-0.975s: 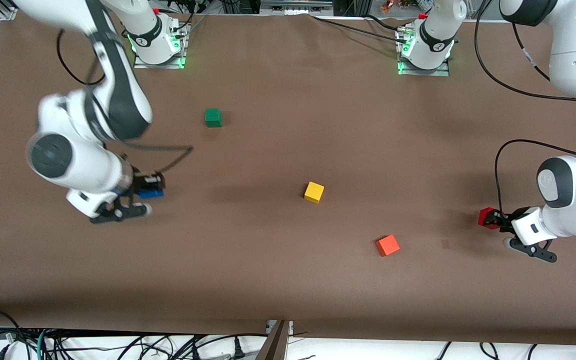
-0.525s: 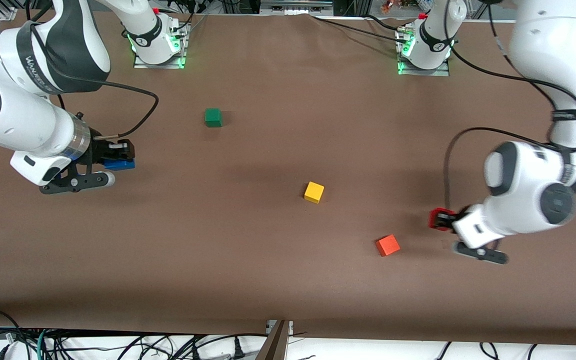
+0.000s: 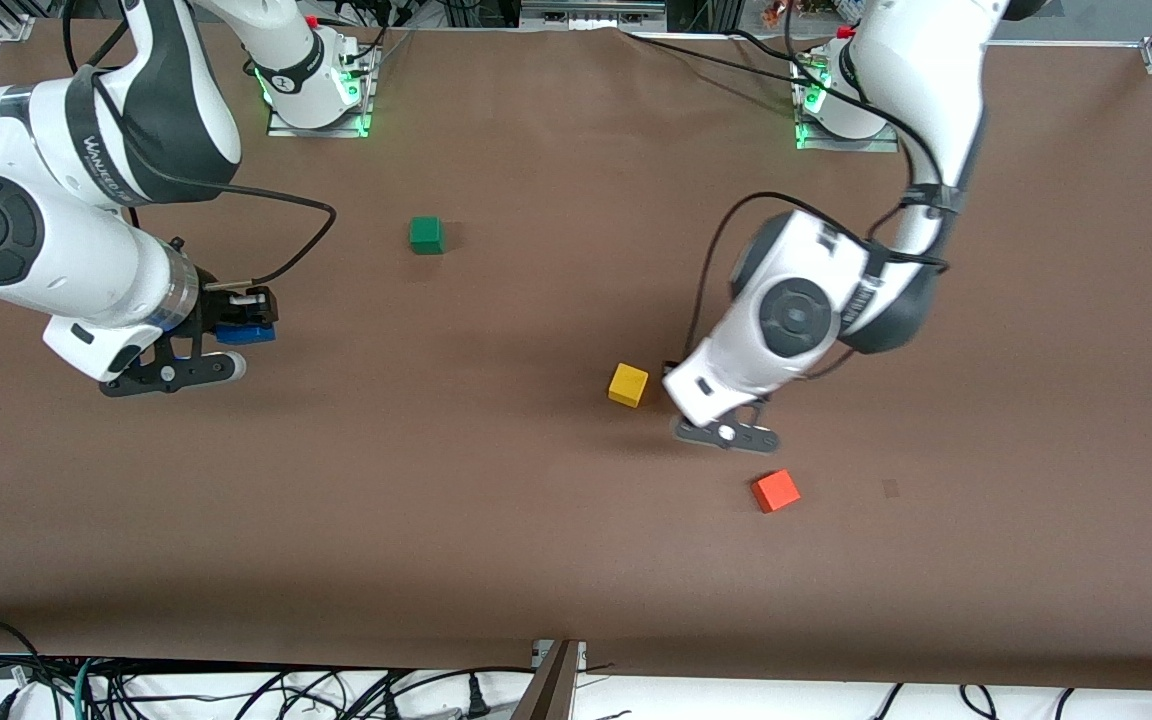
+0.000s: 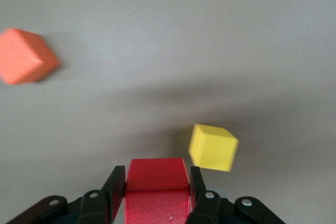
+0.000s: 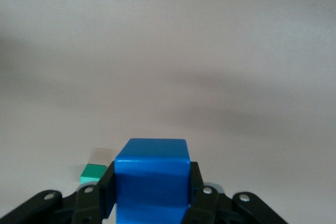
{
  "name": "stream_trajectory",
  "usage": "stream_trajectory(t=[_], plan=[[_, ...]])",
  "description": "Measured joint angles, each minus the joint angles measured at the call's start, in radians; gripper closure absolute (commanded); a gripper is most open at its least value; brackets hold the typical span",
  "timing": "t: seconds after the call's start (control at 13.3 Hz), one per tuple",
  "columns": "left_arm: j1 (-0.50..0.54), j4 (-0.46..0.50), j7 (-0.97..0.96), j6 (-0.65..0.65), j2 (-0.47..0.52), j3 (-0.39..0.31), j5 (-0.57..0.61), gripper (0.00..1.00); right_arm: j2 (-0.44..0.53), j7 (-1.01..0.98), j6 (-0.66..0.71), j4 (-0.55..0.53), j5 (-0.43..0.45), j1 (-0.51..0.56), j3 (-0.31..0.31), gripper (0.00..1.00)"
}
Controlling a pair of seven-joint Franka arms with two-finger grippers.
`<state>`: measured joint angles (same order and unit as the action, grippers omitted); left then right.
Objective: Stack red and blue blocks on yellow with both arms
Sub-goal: 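Carry the red cube with the left gripper onto the yellow cube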
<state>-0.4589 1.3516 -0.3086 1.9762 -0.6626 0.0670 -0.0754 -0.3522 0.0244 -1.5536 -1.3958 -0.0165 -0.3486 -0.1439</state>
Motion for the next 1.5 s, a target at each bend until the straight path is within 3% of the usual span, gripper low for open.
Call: stream_trajectory(t=[0.53,1.43,1.5], plan=[[-0.114,-0.01,-0.002,0.097,-0.067,-0.01,0.0,1.0,0.0,0.018,-0.005,0.0,0.0,-0.004,0.0,0.72],[-0.131,-0.017,-0.001,0.156,-0.124,-0.018,0.036,1.0,-0.001,0.021,-0.049,0.002,0.0,-0.002,-0.001,0.72],[-0.131,-0.018,-0.001,0.16,-0.125,-0.018,0.037,0.01,-0.001,0.021,-0.049,0.002,0.0,-0.002,-0.001,0.72]])
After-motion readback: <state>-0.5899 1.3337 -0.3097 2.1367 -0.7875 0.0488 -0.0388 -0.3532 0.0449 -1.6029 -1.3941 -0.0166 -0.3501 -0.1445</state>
